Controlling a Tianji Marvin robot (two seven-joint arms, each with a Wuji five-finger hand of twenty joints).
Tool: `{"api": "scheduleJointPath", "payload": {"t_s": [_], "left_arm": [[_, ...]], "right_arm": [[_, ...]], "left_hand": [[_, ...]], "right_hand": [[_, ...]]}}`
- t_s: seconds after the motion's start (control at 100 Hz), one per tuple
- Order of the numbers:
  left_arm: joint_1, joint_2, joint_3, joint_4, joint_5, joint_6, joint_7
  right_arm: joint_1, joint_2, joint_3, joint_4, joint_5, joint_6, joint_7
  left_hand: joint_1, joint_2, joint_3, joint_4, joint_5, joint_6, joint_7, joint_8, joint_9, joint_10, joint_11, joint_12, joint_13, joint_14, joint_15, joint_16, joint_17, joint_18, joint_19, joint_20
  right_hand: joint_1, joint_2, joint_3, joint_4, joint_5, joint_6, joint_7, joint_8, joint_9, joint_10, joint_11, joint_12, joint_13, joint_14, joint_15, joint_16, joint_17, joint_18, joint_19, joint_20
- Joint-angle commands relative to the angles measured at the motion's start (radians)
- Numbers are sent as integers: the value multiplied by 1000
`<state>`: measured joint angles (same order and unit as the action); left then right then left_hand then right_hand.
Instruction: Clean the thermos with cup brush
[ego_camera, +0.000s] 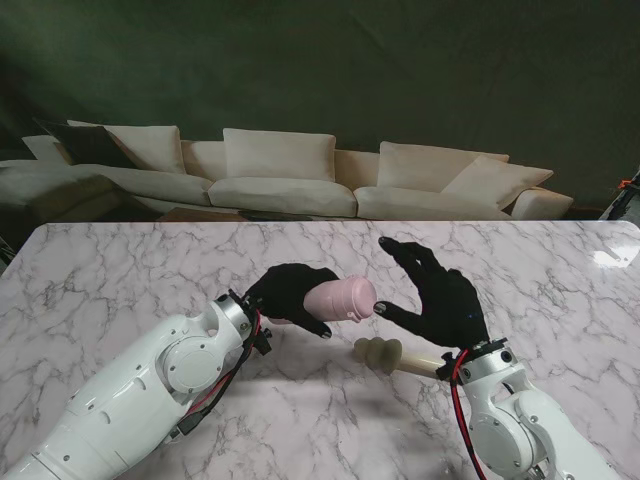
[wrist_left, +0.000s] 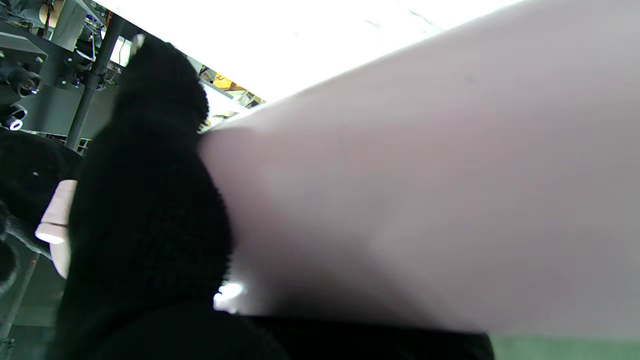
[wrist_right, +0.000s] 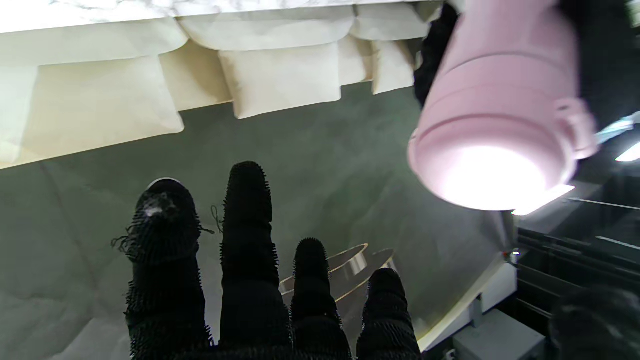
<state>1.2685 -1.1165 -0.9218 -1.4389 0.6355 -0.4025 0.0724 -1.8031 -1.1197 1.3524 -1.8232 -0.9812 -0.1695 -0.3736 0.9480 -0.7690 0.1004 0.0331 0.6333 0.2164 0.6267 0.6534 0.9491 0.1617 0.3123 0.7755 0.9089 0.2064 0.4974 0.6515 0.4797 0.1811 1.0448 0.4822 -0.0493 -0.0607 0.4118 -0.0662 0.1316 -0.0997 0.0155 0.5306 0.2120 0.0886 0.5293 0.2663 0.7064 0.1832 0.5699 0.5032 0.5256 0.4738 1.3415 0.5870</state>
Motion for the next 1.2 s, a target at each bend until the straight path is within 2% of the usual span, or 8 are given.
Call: {"api": "scheduleJointPath", "payload": {"t_s": [0.0,0.12,0.28,0.37,0.46,0.8,1.03,1.19], "left_arm": [[-1,-1,-1,-14,-1,-2,-14],[0,0,-1,-16,-1,-1,-15],[1,0,-1,-16,-2,-2,-17],[1,0,-2,-16,-1,-4,-17],[-1,0,0,-15,-3,-4,-18],[-9,-3,12,-12,-8,1,-17],[-10,-3,15,-12,-11,5,-19],[-10,-3,16,-12,-11,8,-17]], "right_arm": [[-13,15,17,-4,-2,-40,36],[-11,25,39,3,-16,-122,78],[10,28,36,17,2,-177,103],[28,34,28,33,-48,-183,80],[49,39,14,50,-80,-188,64],[112,47,-41,100,-117,-183,51],[149,39,-93,123,-98,-163,12],[168,32,-118,140,-68,-166,-10]], "left_hand": [[327,518,228,-7,87,-199,123,17,-3,-48,34,4,92,-83,197,53,43,-113,157,49],[327,517,228,-6,87,-199,123,17,-3,-49,34,4,93,-84,198,53,43,-113,157,49],[327,518,228,-7,87,-199,123,17,-3,-49,34,4,92,-83,198,53,43,-112,158,49],[327,518,228,-7,88,-199,123,17,-3,-48,34,4,92,-83,198,53,43,-113,158,49],[326,518,228,-7,87,-200,123,17,-3,-49,34,4,92,-82,199,53,43,-112,158,49],[327,518,228,-6,88,-200,124,17,-3,-48,35,4,93,-83,199,53,45,-113,158,49],[328,518,228,-8,88,-198,123,17,-3,-48,35,5,93,-82,200,53,45,-111,160,50],[328,518,228,-8,88,-198,123,17,-3,-48,35,5,94,-83,201,53,44,-111,160,50]], "right_hand": [[61,-78,90,0,5,-21,-44,-7,-35,-20,-92,-36,-47,-31,-63,-35,-55,17,-78,5],[284,-228,191,70,25,-20,-64,-317,-35,-19,-173,-60,-66,-60,-112,-62,-72,10,-128,0],[520,-432,529,311,28,-110,-51,-340,-33,-28,-188,-65,-68,-85,-140,-79,-90,14,-164,-6],[605,-484,753,247,23,-180,-36,-282,-34,-30,-163,-55,-64,-102,-136,-81,-87,0,-174,-8],[659,-509,790,191,16,-231,-29,-128,-32,-37,-153,-51,-65,-116,-123,-75,-95,-19,-180,-1],[446,-513,408,14,12,-114,23,47,-32,-33,-39,-3,-41,-127,-72,-42,-95,-47,-158,31],[419,-415,378,-26,172,87,545,59,3,-86,152,64,63,-177,44,15,19,-108,-66,39],[342,-351,345,-47,352,101,756,55,31,-77,165,68,104,-181,73,24,50,-108,-46,38]]}}
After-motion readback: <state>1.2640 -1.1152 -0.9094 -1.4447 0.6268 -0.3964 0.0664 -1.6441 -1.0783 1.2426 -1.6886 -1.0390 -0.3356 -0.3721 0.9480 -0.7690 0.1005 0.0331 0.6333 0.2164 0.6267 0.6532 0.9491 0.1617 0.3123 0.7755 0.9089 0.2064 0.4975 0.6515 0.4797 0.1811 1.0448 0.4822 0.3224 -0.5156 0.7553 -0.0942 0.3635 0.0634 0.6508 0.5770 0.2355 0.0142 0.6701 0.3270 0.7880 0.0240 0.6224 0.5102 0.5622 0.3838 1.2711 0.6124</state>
